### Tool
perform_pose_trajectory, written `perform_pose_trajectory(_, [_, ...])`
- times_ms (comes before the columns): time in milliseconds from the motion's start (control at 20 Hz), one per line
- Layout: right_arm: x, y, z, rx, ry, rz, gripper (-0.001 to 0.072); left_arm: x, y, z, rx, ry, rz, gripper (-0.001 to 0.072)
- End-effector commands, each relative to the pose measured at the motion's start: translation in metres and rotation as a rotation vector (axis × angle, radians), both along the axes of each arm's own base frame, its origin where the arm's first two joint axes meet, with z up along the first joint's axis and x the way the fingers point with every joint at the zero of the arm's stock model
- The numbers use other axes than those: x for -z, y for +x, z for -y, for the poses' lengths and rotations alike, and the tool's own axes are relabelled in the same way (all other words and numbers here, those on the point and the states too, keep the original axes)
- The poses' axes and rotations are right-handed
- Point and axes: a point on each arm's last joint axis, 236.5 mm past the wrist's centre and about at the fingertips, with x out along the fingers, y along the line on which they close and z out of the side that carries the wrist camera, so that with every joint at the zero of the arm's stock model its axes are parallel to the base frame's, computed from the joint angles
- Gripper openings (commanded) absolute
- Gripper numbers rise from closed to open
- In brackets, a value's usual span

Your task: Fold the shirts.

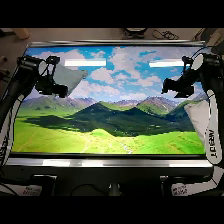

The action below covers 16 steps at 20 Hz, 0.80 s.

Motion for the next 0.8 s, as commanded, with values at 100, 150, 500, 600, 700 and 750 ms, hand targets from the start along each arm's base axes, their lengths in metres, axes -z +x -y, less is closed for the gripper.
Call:
perform_pose_trajectory(100, [0.000, 0.000, 0.000, 0.003, 0.001, 0.000, 0.0674, 0.000, 0.000, 0.000, 0.000, 0.000, 0.000, 0.0646])
perform_pose_trajectory(150, [0.000, -0.001, -0.001, 0.002, 0.001, -0.006, 0.0674, 0.000, 0.000, 0.000, 0.000, 0.000, 0.000, 0.0645])
perform_pose_trajectory(500, [0.001, -0.002, 0.000, -0.046, -0.012, -0.004, 0.0674, 0.000, 0.000, 0.000, 0.000, 0.000, 0.000, 0.0646])
perform_pose_trajectory(600, [-0.002, 0.002, -0.009, -0.046, 0.029, 0.015, 0.0673, 0.000, 0.001, 0.000, -0.002, -0.001, 0.002, 0.0646])
perform_pose_trajectory(700, [-0.005, 0.000, -0.031, -0.068, 0.119, 0.012, 0.0672, -0.004, 0.025, 0.007, -0.049, -0.045, 0.114, 0.0646])
perform_pose_trajectory(750, [-0.008, -0.001, -0.041, -0.100, 0.153, 0.015, 0.0672, -0.007, 0.035, 0.010, -0.079, -0.069, 0.161, 0.0645])
